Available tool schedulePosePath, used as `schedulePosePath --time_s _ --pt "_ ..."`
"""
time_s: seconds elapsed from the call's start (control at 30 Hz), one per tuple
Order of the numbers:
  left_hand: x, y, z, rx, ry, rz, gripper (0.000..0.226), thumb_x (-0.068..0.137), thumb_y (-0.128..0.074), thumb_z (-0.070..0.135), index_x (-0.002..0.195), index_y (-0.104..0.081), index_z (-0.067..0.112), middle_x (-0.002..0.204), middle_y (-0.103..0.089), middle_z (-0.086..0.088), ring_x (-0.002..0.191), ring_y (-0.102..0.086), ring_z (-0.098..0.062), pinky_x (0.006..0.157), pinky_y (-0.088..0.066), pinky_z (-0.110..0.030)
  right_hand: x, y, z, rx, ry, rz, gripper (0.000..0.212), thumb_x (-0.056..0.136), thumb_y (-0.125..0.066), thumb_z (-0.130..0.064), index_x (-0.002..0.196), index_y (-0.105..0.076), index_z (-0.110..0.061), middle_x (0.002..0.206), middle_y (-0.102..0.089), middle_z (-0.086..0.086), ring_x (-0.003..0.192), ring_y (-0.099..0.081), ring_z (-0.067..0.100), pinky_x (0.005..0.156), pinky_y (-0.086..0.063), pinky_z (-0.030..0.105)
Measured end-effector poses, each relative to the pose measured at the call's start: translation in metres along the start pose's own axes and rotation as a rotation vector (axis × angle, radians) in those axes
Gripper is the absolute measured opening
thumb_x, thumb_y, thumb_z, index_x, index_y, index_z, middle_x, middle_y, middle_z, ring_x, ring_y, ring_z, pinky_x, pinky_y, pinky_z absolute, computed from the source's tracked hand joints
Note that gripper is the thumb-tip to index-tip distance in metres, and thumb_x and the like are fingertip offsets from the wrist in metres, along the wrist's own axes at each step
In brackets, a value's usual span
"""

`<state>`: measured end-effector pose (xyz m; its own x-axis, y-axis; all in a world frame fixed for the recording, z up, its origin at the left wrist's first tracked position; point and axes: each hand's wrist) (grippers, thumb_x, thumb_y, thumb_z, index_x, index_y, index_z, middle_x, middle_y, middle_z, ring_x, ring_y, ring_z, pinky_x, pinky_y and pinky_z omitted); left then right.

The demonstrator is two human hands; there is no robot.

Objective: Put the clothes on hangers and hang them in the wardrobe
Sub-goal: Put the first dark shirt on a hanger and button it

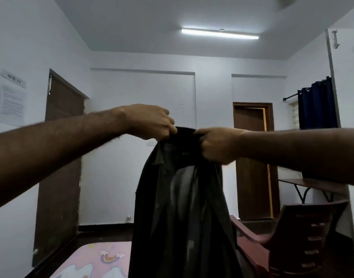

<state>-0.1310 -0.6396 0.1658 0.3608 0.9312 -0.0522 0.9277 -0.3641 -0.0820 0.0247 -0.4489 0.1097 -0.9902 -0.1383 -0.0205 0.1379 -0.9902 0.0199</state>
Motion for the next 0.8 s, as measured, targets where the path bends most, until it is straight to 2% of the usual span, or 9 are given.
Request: schedulePosePath --time_s 0.13,0.23,0.37,0.43,0.5,0.57,0.6,0.7,0.8 --pt "0.011 0.005 0.004 -0.172 0.108 -0.246 0.018 0.085 -0.060 0.004 0.088 -0.063 0.021 0.097 -0.061 0.006 0.085 -0.064 -0.024 0.063 -0.049 -0.034 0.015 -0.006 0.021 0.004 -0.246 -0.167 0.027 0.101 -0.049 -0.022 0.119 -0.069 -0.029 0.122 -0.069 -0.008 0.142 -0.042 0.012 0.128 0.002 0.040" --pt "0.010 0.003 0.004 -0.248 0.161 -0.375 0.025 0.090 -0.053 0.004 0.101 -0.056 0.027 0.108 -0.062 0.010 0.084 -0.064 -0.024 0.055 -0.036 -0.030 0.018 0.008 0.026 0.089 -0.134 -0.175 0.024 0.101 -0.048 -0.025 0.116 -0.067 -0.025 0.113 -0.070 -0.004 0.127 -0.057 0.015 0.127 0.002 0.046" --pt "-0.004 -0.017 0.017 -0.582 0.218 -0.356 0.007 0.101 -0.055 0.030 0.106 -0.055 0.025 0.107 -0.060 0.012 0.088 -0.062 -0.016 0.064 -0.047 -0.034 0.016 0.019 0.028 0.366 -0.060 -0.151 0.026 0.102 -0.045 -0.014 0.114 -0.062 -0.029 0.100 -0.062 -0.009 0.119 -0.054 0.011 0.118 0.013 0.067" --pt "-0.012 -0.026 0.022 -0.719 0.276 -0.329 0.024 0.100 -0.055 0.044 0.106 -0.058 0.022 0.102 -0.055 0.011 0.084 -0.055 -0.010 0.067 -0.042 -0.030 0.009 0.021 0.028 0.422 -0.051 -0.191 0.031 0.095 -0.046 -0.006 0.110 -0.063 -0.028 0.106 -0.063 -0.008 0.119 -0.053 0.013 0.120 -0.005 0.064" --pt "-0.020 -0.033 0.024 -0.907 0.360 -0.200 0.031 0.096 -0.060 0.047 0.093 -0.059 0.016 0.092 -0.055 0.009 0.076 -0.051 -0.005 0.067 -0.039 -0.023 0.006 0.021 0.027 0.536 -0.043 -0.218 0.021 0.093 -0.055 -0.009 0.105 -0.065 -0.023 0.107 -0.065 -0.002 0.108 -0.058 0.018 0.102 -0.040 0.040" --pt "-0.028 -0.037 0.024 -1.096 0.468 -0.005 0.032 0.093 -0.064 0.045 0.080 -0.056 0.016 0.081 -0.058 0.009 0.074 -0.056 -0.005 0.066 -0.040 -0.016 0.009 0.019 0.027 0.734 -0.058 -0.156 0.010 0.092 -0.071 -0.024 0.093 -0.063 -0.019 0.095 -0.064 0.001 0.089 -0.057 0.018 0.068 -0.041 0.024" --pt "-0.031 -0.036 0.024 -1.187 0.532 0.053 0.029 0.093 -0.066 0.042 0.078 -0.058 0.018 0.079 -0.062 0.009 0.075 -0.059 -0.004 0.068 -0.043 -0.016 0.010 0.018 0.028 0.854 -0.059 -0.125 0.019 0.090 -0.075 -0.030 0.085 -0.060 -0.021 0.087 -0.063 0.000 0.083 -0.055 0.018 0.063 -0.040 0.024" --pt "-0.040 -0.032 0.020 -1.380 0.687 0.069 0.020 0.094 -0.067 0.035 0.094 -0.072 0.015 0.090 -0.073 0.008 0.083 -0.067 -0.004 0.079 -0.052 -0.025 0.008 0.019 0.031 1.150 -0.018 -0.031 0.022 0.090 -0.076 -0.030 0.079 -0.057 -0.029 0.092 -0.067 -0.003 0.086 -0.061 0.017 0.077 -0.050 0.032" --pt "-0.045 -0.029 0.019 -1.434 0.714 0.102 0.028 0.090 -0.069 0.039 0.104 -0.075 0.016 0.099 -0.075 0.009 0.093 -0.070 -0.006 0.090 -0.055 -0.034 0.010 0.019 0.033 1.207 -0.012 0.023 0.018 0.093 -0.073 -0.027 0.087 -0.060 -0.016 0.089 -0.067 0.002 0.080 -0.060 0.016 0.075 -0.049 0.032"
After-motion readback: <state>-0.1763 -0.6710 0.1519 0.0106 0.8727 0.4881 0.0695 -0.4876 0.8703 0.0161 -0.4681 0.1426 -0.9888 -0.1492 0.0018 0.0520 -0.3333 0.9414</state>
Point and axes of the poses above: each hand's wrist, its own x-axis towards the middle knuckle, its own y-axis out of the back of the hand, z = x × y
